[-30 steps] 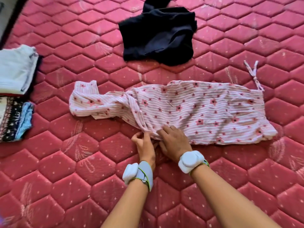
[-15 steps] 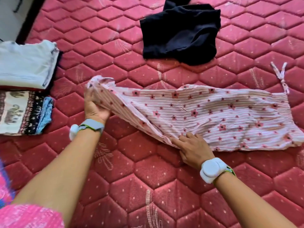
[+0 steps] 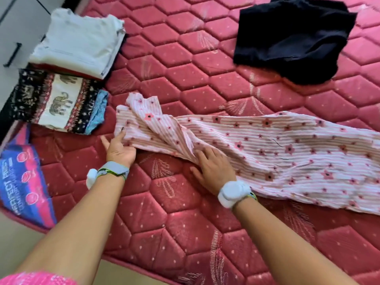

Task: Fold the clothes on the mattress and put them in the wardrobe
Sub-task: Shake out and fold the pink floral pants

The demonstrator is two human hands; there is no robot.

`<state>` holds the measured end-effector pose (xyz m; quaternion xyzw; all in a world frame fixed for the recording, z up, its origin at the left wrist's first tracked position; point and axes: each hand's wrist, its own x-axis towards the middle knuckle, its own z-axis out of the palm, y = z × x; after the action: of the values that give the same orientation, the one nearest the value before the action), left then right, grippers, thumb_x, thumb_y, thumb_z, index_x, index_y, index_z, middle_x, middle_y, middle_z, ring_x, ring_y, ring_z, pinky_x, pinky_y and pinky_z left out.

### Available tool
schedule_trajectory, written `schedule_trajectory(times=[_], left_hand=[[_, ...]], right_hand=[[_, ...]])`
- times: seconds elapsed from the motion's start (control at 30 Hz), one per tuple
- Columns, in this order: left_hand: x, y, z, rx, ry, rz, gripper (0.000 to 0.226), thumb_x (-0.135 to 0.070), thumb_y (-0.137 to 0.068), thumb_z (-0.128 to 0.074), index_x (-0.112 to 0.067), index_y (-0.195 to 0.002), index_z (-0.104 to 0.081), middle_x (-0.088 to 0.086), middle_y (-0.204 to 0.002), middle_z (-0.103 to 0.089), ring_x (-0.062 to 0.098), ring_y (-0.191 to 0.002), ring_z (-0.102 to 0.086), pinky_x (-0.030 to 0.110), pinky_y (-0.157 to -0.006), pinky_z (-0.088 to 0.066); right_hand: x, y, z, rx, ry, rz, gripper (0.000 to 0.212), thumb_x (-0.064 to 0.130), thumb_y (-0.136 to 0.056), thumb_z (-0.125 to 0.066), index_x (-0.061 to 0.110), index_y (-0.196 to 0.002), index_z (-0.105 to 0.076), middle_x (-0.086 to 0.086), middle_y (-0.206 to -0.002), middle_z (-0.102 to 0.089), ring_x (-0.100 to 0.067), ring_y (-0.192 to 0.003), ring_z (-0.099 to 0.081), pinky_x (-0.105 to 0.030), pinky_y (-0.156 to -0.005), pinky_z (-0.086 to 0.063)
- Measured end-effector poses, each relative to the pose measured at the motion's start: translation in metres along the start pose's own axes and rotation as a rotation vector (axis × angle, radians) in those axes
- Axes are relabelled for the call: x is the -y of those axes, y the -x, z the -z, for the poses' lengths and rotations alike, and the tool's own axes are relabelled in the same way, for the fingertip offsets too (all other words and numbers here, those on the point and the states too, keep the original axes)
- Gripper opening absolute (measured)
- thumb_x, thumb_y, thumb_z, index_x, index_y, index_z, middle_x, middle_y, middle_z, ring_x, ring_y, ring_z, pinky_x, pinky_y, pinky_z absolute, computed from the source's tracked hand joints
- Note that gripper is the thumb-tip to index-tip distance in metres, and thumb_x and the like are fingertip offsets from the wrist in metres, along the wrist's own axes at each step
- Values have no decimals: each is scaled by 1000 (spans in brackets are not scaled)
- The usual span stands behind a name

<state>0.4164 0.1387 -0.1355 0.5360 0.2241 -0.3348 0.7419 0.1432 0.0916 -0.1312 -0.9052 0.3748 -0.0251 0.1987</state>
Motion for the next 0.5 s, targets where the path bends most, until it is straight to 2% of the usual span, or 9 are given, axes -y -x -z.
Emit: schedule_trajectory(times=[0.07, 0.13, 0.2, 0.27, 0.33, 0.4, 0.43, 0.5], left_hand=[[-3, 3, 10, -24, -98, -77, 79, 14, -87, -48, -38, -143, -26, 1, -95, -66, 12, -69, -61, 29, -62, -45], [-4, 6, 20, 19, -220, -135, 67, 16, -86, -45, -31, -134, -41, -2, -75, -71, 11, -61, -65, 28, -57, -51], [-6, 9, 22, 36, -292, -172, 48, 18, -85, -44, -24, -107, -56, -4, -66, -71, 8, -57, -66, 25, -55, -54], [-7, 12, 18, 38, -338, -232, 37, 18, -84, -45, -16, -88, -61, -2, -66, -70, 7, -53, -63, 23, -53, -53], [-11, 16, 14, 18, -409, -331, 33, 17, -82, -48, -10, -81, -67, -2, -68, -70, 9, -58, -62, 24, -57, -52], [-21, 14, 24, -87, -494, -444, 36, 14, -78, -45, -12, -79, -71, -2, -72, -68, 15, -67, -60, 30, -65, -50], [-27, 16, 32, -155, -546, -469, 37, 10, -77, -45, -15, -76, -72, -1, -71, -67, 17, -68, -58, 32, -65, -49], [-32, 22, 48, -251, -622, -418, 31, -1, -76, -50, -20, -64, -70, 1, -71, -62, 21, -67, -52, 35, -61, -46]], right_hand=[[21, -31, -5, -22, -92, -65, 55, 50, -83, -42, 13, -120, -56, -12, -110, -59, -35, -101, -57, -46, -83, -51], [36, -60, -8, -21, -218, -117, 54, 47, -85, -48, 12, -126, -52, -11, -117, -58, -33, -110, -54, -43, -91, -45], [49, -89, -10, 8, -425, -167, 56, 36, -84, -62, 10, -132, -46, -12, -124, -56, -31, -116, -52, -38, -98, -38], [60, -109, -4, 3, -584, -159, 62, 20, -80, -68, 10, -136, -43, -13, -128, -56, -29, -118, -52, -32, -97, -37], [72, -119, 10, -103, -575, -18, 54, 10, -78, -56, 12, -132, -53, -11, -124, -60, -30, -110, -59, -31, -88, -44], [93, -122, 15, -229, -404, 262, 46, 13, -74, -47, 12, -116, -66, -9, -114, -66, -30, -90, -67, -33, -69, -53], [103, -121, 11, -262, -317, 424, 42, 14, -74, -49, 12, -109, -70, -7, -109, -69, -31, -82, -68, -33, -63, -54], [115, -112, -9, -277, -162, 710, 33, 16, -79, -50, 15, -101, -74, -1, -102, -72, -29, -78, -68, -34, -66, -50]])
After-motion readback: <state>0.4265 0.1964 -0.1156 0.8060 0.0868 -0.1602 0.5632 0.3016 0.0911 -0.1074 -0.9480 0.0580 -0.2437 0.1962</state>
